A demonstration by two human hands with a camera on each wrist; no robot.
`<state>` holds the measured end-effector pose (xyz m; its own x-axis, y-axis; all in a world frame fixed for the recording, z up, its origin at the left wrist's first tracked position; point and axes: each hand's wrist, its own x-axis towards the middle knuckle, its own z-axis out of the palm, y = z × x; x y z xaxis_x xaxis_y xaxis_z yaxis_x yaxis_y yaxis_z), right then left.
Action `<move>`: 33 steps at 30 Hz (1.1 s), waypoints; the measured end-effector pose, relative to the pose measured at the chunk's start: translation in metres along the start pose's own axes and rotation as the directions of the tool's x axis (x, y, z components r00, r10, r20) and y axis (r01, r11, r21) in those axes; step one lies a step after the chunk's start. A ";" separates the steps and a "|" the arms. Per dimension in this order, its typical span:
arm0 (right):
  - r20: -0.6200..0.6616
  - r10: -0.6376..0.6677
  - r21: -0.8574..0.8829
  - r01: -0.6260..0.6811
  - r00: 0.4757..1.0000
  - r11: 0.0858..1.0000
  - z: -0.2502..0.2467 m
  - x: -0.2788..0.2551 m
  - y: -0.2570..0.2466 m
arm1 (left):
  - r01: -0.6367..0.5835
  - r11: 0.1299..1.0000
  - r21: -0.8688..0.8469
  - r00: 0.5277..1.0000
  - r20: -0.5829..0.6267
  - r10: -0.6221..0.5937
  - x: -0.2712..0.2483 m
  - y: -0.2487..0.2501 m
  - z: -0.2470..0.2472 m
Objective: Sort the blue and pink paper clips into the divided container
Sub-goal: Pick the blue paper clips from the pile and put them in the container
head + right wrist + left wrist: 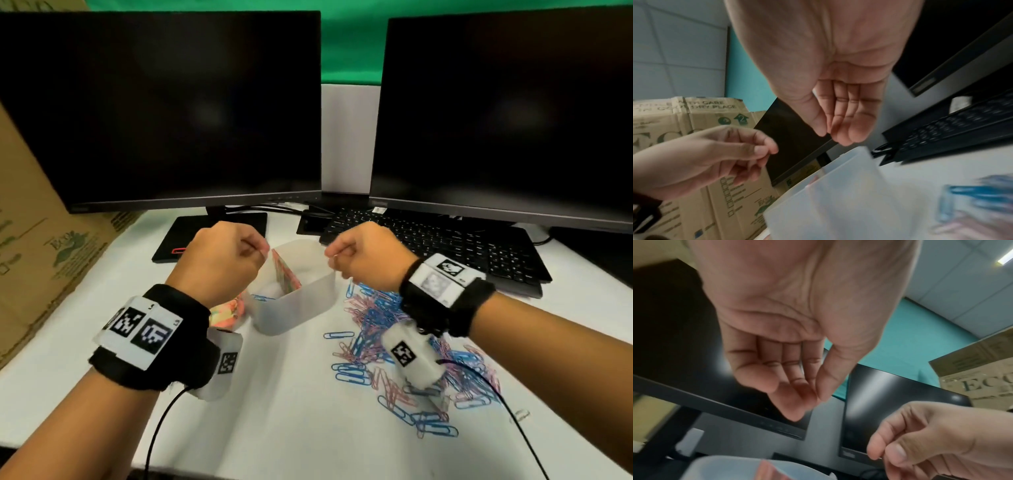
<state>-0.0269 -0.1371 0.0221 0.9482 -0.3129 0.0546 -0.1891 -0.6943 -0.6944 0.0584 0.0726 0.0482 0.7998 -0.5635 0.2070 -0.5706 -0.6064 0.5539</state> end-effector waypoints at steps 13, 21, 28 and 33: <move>0.172 0.122 -0.397 -0.045 0.977 0.917 -0.045 -0.114 0.081 | -0.336 0.932 0.133 0.822 0.525 0.221 -0.028 0.041 0.097; 0.338 0.052 -0.432 0.106 0.940 0.896 -0.022 -0.159 0.075 | -0.493 0.835 0.246 0.738 0.627 0.251 -0.049 0.040 0.116; 0.403 -0.019 -0.541 0.255 0.915 0.801 0.000 -0.173 0.077 | -0.534 0.803 0.266 0.724 0.635 0.271 -0.051 0.038 0.124; 0.395 -0.045 -0.500 0.256 0.918 0.827 0.000 -0.169 0.079 | -0.542 0.802 0.250 0.718 0.634 0.287 -0.049 0.034 0.126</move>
<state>-0.2021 -0.1389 -0.0416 0.9794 0.0003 -0.2021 -0.0413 -0.9786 -0.2014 -0.0241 0.0091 -0.0448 0.2916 -0.9345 -0.2040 -0.9380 -0.3212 0.1306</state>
